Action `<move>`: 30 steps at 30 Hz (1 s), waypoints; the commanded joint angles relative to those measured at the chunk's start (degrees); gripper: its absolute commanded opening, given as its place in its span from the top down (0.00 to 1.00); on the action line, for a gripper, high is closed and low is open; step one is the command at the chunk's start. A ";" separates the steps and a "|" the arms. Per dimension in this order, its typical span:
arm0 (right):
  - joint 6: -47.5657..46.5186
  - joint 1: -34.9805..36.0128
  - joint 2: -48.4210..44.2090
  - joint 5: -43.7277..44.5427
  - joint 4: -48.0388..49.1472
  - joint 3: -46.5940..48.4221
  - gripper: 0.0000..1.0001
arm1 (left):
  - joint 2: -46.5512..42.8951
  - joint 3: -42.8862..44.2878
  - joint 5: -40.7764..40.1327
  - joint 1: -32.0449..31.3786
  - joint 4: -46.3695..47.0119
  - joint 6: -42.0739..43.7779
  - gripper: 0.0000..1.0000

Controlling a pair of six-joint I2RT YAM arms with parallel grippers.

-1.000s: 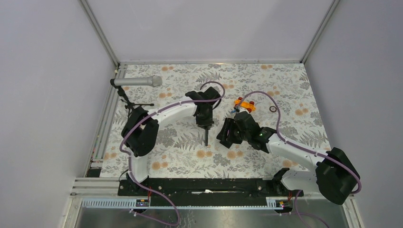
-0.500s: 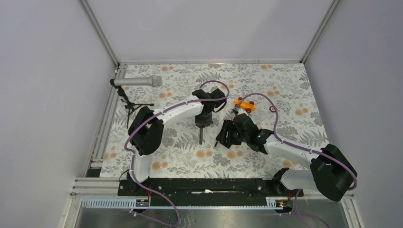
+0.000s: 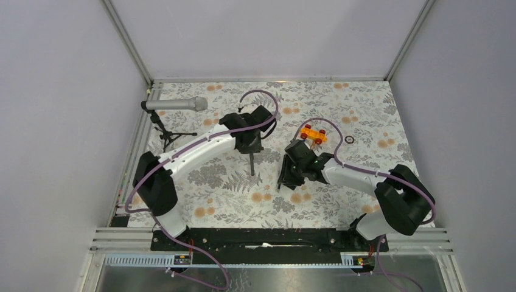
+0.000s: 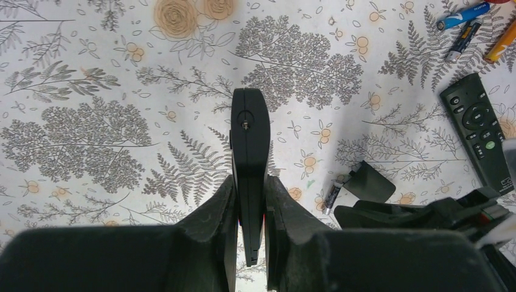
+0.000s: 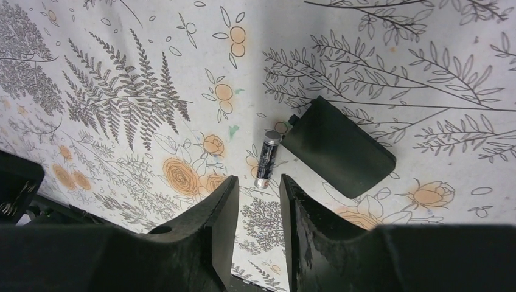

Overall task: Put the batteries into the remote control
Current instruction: Pick up the battery from the center of the board.

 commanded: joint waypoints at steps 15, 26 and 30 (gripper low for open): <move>1.49 4.52 15.56 5.48 -18.17 16.73 0.63 | -11.45 -6.45 -5.51 0.42 5.56 1.55 1.00; 2.22 5.59 21.49 12.08 -25.33 20.24 0.80 | -15.27 -8.95 -8.14 1.61 6.57 0.51 1.00; 2.15 5.77 21.51 13.75 -25.50 20.64 0.95 | -15.84 -9.53 -6.56 1.68 7.86 1.76 1.00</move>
